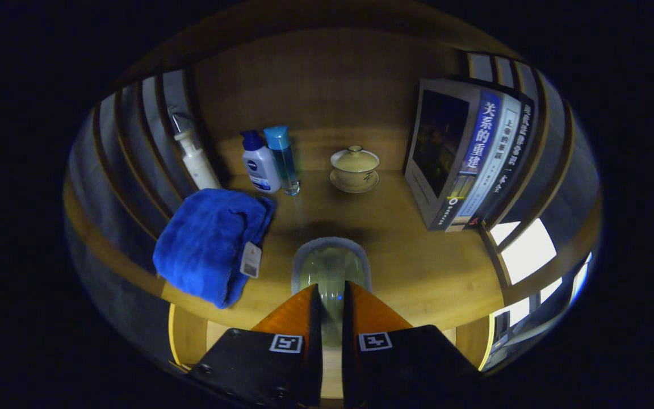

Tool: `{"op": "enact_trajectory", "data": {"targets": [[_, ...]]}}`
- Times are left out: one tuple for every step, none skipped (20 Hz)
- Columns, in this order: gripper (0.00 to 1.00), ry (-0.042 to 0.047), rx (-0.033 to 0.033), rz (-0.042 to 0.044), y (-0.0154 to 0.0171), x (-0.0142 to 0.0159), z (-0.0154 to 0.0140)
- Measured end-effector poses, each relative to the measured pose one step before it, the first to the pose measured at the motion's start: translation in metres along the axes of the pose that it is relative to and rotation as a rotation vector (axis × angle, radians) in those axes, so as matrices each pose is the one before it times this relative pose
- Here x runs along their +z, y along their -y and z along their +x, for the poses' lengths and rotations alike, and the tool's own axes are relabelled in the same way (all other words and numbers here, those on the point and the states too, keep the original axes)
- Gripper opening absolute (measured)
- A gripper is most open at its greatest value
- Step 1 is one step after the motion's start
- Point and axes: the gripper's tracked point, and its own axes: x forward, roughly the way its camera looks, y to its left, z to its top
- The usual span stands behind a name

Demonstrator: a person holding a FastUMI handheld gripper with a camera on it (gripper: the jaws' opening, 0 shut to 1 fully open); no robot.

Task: Pull open the drawer, take out the items inside it, and place them on the countertop above the cabinet.

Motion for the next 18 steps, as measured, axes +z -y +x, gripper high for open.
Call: {"op": "enact_trajectory", "data": {"targets": [[0.22,-0.00873,-0.0036,0.00309,-0.00126,0.00005,0.00827],[0.22,-0.00104,-0.00213,0.0022,0.00046,0.00115,0.00619],[0.22,0.00842,-0.00173,0.00214,-0.00088,0.00228,0.0049],[0.22,0.0025,0.00215,-0.0018,-0.00148,-0.0008,0.00303],[0.22,-0.00193,0.00544,0.00183,-0.0016,-0.00068,0.00408],[0.28,-0.02482,-0.00673,-0.00344,0.00259,-0.00602,0.00008],[0.28,0.01256,0.00232,-0.00117,-0.00011,0.00115,0.00094],[0.32,0.0189,-0.00458,0.00072,0.00201,0.00309,0.00235],[0.34,0.00461,-0.00957,0.00121,0.0032,0.00171,-0.00093],[0.47,-0.00782,-0.00695,0.00197,0.00211,-0.00227,0.0004],[0.54,-0.00516,0.00184,0.00485,-0.00033,-0.00299,0.00164],[0.62,0.00251,-0.00031,0.00597,0.00077,-0.00048,0.0006],[0.71,0.00338,0.00257,0.00566,0.00034,0.00045,-0.00041],[0.79,-0.0001,-0.0026,0.00313,0.00093,-0.00025,-0.00123],[0.9,0.0004,-0.00031,-0.00087,0.00104,-0.00038,-0.00213],[1.0,0.00079,0.00211,-0.00144,-0.00046,-0.00104,-0.00036],[1.0,0.00537,0.00217,0.00112,-0.00071,0.00081,-0.00459],[1.0,0.00618,0.00969,-0.00042,-0.00168,-0.00009,-0.00302]]}}
